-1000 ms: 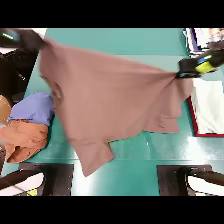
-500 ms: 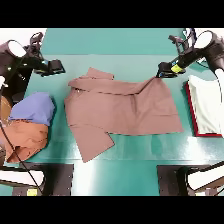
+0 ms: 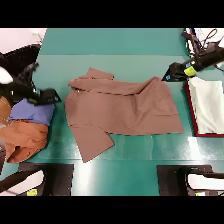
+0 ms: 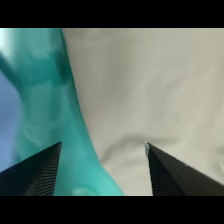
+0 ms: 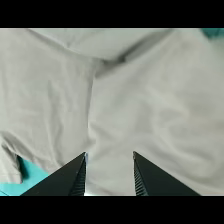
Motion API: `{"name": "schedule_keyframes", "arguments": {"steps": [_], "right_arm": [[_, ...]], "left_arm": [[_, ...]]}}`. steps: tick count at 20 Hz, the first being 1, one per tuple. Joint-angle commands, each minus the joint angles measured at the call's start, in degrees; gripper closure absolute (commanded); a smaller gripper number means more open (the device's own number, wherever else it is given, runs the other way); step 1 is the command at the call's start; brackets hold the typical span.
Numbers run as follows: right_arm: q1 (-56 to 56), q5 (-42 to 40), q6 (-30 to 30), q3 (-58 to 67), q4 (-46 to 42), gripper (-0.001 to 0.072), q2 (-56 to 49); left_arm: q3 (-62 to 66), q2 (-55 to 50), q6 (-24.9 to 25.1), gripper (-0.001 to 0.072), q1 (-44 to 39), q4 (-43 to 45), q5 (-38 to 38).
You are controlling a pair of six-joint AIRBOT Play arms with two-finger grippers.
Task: Fold the shirts.
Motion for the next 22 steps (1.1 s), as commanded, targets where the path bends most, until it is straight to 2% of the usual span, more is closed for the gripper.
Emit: {"name": "schedule_keyframes", "arguments": {"steps": [1,6,11,12,13,14,17,18,19,22], "right_arm": [[-0.1,-4.0,-0.2,-9.9,1.1,0.0369,8.0],[-0.1,-5.9,-0.2,-16.7,5.1,0.0369,13.2],[-0.1,-7.7,-0.1,-20.5,6.3,0.0369,16.9],[-0.1,-7.9,-0.1,-21.2,6.4,0.0369,17.7],[-0.1,-7.9,-0.1,-22.1,6.3,0.0369,18.4],[-0.1,-7.9,-0.1,-23.1,6.3,0.0369,19.2],[-2.8,-7.6,0.4,-28.1,6.4,0.0369,21.9],[-4.7,-7.6,0.7,-30.7,6.3,0.0369,23.3],[-7.3,-7.3,0.7,-33.3,6.2,0.0369,24.7],[-17.5,-6.0,0.7,-42.1,5.2,0.0367,28.8]], "left_arm": [[-15.5,6.1,1.4,0.0087,0.1,-7.4,2.9],[-25.3,6.0,1.7,0.0087,0.1,-9.8,10.0],[-27.3,5.8,6.3,0.0089,0.1,-16.8,16.7],[-27.3,5.7,7.5,0.0143,0.1,-19.1,16.9],[-27.3,5.6,9.3,0.034,0.1,-20.5,17.0],[-27.3,5.5,11.8,0.0467,0.1,-21.6,16.9],[-27.3,5.4,12.3,0.0468,0.1,-22.0,16.4],[-27.3,5.4,12.2,0.0494,0.1,-22.0,16.3],[-27.3,5.4,13.0,0.0669,0.1,-22.1,16.4],[-25.7,5.4,12.8,0.0677,0.1,-22.1,15.4]]}}
